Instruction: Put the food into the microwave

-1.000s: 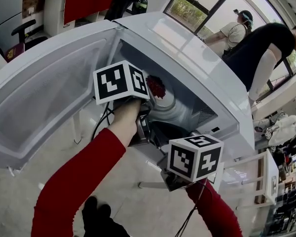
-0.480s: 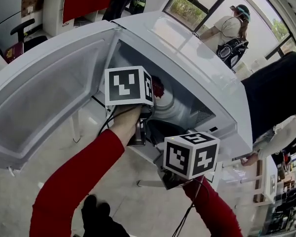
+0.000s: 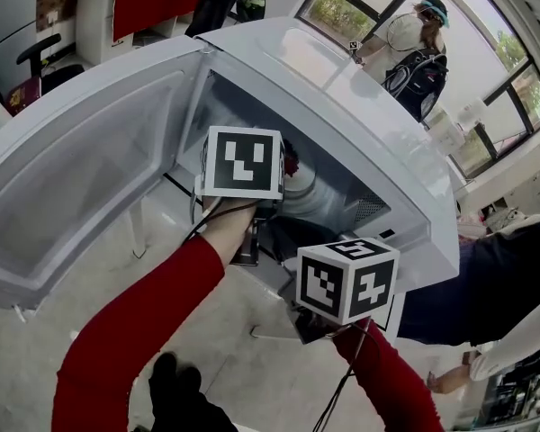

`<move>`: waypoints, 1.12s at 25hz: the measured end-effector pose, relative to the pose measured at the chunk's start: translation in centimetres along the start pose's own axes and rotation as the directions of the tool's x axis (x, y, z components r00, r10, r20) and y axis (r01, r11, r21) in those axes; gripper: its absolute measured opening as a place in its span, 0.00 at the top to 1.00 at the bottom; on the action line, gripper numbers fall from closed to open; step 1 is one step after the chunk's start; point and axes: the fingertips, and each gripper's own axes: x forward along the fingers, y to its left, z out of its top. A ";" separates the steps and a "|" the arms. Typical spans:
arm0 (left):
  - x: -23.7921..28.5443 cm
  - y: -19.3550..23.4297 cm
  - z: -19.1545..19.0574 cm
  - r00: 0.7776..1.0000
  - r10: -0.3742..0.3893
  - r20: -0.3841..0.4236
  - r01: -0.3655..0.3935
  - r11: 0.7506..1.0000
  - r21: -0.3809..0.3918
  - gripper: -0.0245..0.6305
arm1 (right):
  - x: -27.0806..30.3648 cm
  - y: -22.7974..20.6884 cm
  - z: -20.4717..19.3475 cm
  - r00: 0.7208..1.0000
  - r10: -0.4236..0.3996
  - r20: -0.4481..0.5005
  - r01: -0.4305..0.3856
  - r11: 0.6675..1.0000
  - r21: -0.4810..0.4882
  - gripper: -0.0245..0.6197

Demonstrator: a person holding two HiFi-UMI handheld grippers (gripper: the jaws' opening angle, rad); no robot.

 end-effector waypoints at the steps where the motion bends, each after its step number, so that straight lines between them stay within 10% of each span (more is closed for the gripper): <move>1: 0.0 0.1 0.1 1.000 0.010 -0.002 -0.010 1.000 0.009 0.83 | 0.0 0.0 0.1 1.000 0.001 -0.001 -0.001 1.000 0.002 0.94; 28: -1.4 0.5 -0.2 0.999 -0.040 -0.027 0.043 0.993 0.107 0.84 | 0.4 0.5 0.2 1.000 0.007 -0.014 -0.007 0.999 0.049 0.94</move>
